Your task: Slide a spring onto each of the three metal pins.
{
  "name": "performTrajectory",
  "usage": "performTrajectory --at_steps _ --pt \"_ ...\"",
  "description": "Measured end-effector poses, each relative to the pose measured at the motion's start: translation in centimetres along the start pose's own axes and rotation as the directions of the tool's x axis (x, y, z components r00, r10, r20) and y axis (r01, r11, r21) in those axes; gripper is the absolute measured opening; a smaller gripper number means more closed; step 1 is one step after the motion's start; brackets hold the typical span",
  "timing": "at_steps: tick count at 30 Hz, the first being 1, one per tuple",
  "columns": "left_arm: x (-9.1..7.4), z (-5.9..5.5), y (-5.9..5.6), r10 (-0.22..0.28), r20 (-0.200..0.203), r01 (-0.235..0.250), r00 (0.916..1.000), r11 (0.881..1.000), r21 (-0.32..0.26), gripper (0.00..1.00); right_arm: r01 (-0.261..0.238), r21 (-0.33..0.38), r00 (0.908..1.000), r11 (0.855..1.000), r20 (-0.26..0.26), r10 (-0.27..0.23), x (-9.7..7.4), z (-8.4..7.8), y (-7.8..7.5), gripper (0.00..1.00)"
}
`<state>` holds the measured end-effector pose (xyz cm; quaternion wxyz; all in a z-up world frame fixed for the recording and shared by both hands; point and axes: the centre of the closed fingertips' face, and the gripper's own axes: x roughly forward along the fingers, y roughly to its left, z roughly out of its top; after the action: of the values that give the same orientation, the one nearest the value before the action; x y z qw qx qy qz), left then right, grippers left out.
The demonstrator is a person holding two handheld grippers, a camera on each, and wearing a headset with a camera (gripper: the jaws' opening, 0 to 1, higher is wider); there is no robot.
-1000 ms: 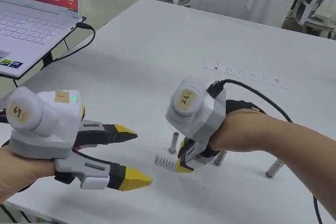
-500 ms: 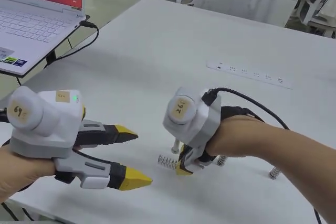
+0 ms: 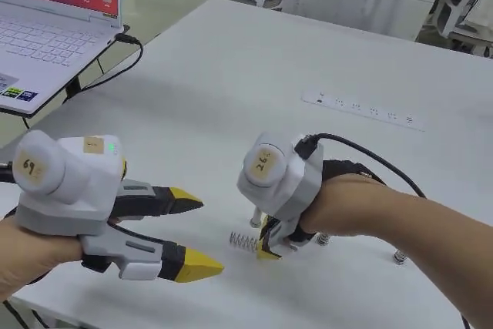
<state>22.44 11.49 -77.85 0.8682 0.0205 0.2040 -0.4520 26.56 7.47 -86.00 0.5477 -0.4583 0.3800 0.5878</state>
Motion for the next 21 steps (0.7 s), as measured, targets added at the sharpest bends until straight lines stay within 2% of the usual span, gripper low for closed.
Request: performTrajectory --at_steps 6,12,21 --pt "0.1 0.1 -0.1 -0.004 -0.007 0.004 1.0000 1.000 0.007 0.53 -0.014 0.021 0.9991 1.000 0.040 0.013 -1.4 0.8 0.4 0.08" --pt "0.5 0.6 -0.3 -0.015 -0.009 0.015 0.9998 1.000 0.021 0.52 -0.016 0.011 0.9982 1.000 0.057 0.016 -3.1 0.9 1.0 0.08" --pt "1.1 1.9 -1.0 -0.046 -0.014 0.047 0.9988 0.997 0.054 0.48 -0.029 0.018 0.9935 0.999 0.111 0.027 -6.1 0.8 1.8 0.08"
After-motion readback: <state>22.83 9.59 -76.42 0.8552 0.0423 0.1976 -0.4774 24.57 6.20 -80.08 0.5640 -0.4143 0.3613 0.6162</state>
